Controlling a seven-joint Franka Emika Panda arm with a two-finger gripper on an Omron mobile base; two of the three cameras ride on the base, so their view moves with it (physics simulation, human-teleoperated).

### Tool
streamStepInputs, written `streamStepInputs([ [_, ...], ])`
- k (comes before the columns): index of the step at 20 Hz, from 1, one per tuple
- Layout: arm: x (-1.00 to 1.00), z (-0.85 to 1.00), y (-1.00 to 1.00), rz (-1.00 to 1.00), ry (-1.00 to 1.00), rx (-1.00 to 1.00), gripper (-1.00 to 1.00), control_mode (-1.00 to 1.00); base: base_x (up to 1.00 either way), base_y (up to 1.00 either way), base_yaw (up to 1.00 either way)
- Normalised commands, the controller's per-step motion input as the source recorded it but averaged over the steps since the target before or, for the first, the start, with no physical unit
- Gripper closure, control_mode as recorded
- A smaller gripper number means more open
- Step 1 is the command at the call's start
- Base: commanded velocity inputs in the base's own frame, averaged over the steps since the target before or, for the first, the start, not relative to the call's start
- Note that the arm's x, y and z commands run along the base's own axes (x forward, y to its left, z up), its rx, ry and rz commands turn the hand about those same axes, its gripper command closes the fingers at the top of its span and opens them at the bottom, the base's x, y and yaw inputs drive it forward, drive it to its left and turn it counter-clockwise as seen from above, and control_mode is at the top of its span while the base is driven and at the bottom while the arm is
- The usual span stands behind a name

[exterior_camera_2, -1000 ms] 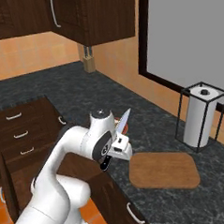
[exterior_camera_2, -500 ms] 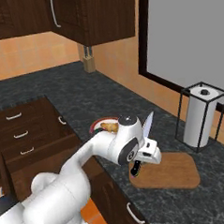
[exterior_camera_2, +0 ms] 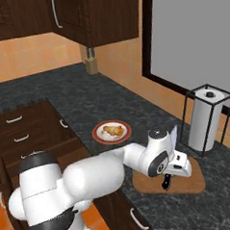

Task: Pick up the knife from the drawer and place it on the cutting board. Then place the meat from the plate to the cutting board.

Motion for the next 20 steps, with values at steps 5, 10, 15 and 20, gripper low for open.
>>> streamStepInputs([
  [5,0.77,-0.28,-0.5,0.0,0.05,0.01,1.0,-1.0,0.0,0.0,0.0],
  [10,0.29,-0.68,-0.22,0.0,0.21,0.06,1.0,-1.0,0.0,0.0,0.0],
  [15,-0.33,-0.25,-0.09,0.0,0.03,0.06,-1.0,-1.0,0.0,0.0,0.0],
  [20,-0.57,0.45,0.17,0.0,-0.12,0.04,-1.0,-1.0,0.0,0.0,0.0],
])
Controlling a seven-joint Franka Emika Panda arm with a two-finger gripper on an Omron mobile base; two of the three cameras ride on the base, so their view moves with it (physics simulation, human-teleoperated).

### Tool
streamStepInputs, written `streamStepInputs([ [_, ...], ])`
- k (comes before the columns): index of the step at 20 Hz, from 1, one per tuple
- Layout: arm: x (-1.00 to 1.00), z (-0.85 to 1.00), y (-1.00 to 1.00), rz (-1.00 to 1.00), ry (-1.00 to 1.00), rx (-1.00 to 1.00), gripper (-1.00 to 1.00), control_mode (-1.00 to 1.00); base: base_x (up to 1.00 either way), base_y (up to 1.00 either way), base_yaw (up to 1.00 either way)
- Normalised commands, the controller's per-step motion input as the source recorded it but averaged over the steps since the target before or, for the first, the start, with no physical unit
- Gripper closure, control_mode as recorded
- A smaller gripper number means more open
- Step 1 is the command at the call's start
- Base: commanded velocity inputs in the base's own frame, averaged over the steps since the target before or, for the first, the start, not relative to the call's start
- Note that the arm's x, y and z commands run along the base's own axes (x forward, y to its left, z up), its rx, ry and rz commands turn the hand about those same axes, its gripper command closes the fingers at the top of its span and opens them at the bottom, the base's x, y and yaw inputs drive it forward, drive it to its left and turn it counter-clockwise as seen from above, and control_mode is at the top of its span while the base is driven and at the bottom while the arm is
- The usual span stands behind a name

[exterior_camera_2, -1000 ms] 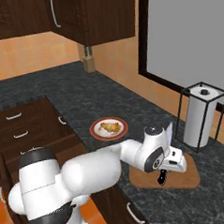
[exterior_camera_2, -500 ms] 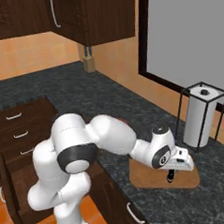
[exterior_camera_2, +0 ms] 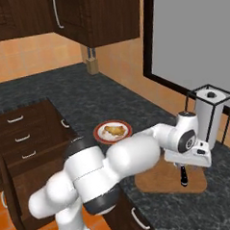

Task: Pick up the knife from the drawer and place it on the cutting board. Then place the meat from the plate to the cutting board.

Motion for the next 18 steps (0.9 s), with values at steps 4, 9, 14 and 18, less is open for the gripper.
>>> streamStepInputs([
  [4,-0.72,0.74,0.6,0.0,-0.15,0.02,-1.0,-1.0,0.0,0.0,0.0],
  [9,-0.35,0.16,1.0,0.0,-0.18,-0.02,-1.0,-1.0,0.0,0.0,0.0],
  [14,0.26,0.09,1.0,0.0,-0.19,0.0,-1.0,-1.0,0.0,0.0,0.0],
  [18,0.76,0.46,1.0,0.01,-0.11,0.0,-1.0,-1.0,0.0,0.0,0.0],
])
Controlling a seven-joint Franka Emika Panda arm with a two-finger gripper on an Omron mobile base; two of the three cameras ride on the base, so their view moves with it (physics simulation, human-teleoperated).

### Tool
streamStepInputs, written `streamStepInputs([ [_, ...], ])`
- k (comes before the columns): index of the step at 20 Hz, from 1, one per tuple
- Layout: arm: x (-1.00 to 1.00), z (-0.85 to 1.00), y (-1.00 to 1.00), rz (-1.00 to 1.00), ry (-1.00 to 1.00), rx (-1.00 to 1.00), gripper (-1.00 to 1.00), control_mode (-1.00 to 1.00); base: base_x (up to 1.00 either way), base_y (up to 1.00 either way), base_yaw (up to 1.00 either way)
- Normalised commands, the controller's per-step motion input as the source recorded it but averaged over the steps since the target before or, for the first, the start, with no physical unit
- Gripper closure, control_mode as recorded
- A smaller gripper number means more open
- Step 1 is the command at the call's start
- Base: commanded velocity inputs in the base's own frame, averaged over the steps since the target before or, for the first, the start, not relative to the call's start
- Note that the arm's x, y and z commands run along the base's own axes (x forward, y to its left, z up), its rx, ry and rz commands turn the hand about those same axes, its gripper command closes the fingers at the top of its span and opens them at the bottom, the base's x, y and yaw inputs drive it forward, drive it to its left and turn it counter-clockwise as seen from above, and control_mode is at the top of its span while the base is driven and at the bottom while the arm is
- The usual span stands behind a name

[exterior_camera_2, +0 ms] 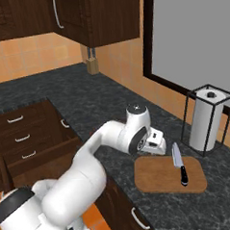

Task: Pick up the knife from the drawer and place it on the cutting board. Then place the meat from the plate to the cutting board.

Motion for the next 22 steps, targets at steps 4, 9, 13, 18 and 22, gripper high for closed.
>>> streamStepInputs([
  [4,0.88,0.51,0.97,0.09,0.02,0.0,-1.0,-1.0,0.0,0.0,0.0],
  [9,0.73,0.04,0.79,0.25,0.12,0.0,-1.0,-1.0,0.0,0.0,0.0],
  [13,0.49,-0.04,0.6,0.34,0.01,0.0,-1.0,-1.0,0.0,0.0,0.0],
  [18,0.39,-0.06,0.48,0.31,0.0,-0.04,-1.0,-1.0,0.0,0.0,0.0],
  [22,0.51,-0.23,0.56,0.29,0.0,-0.12,-1.0,-1.0,0.0,0.0,0.0],
])
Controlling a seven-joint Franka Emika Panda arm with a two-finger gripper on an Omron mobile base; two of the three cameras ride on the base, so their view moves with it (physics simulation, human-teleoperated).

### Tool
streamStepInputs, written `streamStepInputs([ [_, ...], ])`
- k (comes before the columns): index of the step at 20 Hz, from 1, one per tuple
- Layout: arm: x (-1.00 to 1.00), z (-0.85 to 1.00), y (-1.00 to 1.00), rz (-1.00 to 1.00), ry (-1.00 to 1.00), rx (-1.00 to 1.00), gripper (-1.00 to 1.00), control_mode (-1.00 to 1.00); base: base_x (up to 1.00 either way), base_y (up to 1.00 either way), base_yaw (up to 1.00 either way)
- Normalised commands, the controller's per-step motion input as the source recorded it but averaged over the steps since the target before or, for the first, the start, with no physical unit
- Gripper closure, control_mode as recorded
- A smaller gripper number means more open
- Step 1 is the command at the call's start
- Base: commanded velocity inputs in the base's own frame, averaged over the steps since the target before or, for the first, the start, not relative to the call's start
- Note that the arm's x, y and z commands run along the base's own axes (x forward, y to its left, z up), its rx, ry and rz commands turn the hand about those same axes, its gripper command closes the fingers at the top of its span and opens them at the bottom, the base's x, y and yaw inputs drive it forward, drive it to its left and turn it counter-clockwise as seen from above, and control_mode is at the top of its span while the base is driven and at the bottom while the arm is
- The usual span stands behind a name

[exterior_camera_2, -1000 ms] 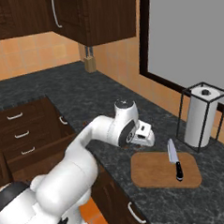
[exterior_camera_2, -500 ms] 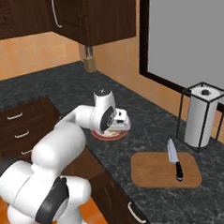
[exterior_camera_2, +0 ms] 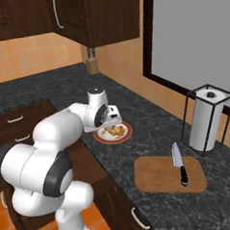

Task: Pick up the knife from the drawer and place it on the cutting board. Then place the meat from the plate to the cutting board.

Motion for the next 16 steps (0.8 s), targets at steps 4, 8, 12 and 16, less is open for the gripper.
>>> streamStepInputs([
  [4,0.86,-0.33,0.38,0.22,0.0,-0.13,-1.0,-1.0,0.0,0.0,0.0],
  [8,0.96,-0.38,0.1,0.15,0.04,-0.1,-1.0,-1.0,0.0,0.0,0.0],
  [12,0.86,-0.21,0.0,0.09,0.08,-0.04,-1.0,-1.0,0.0,0.0,0.0],
  [16,0.62,-0.25,-0.11,0.06,0.12,0.0,-1.0,-1.0,0.0,0.0,0.0],
])
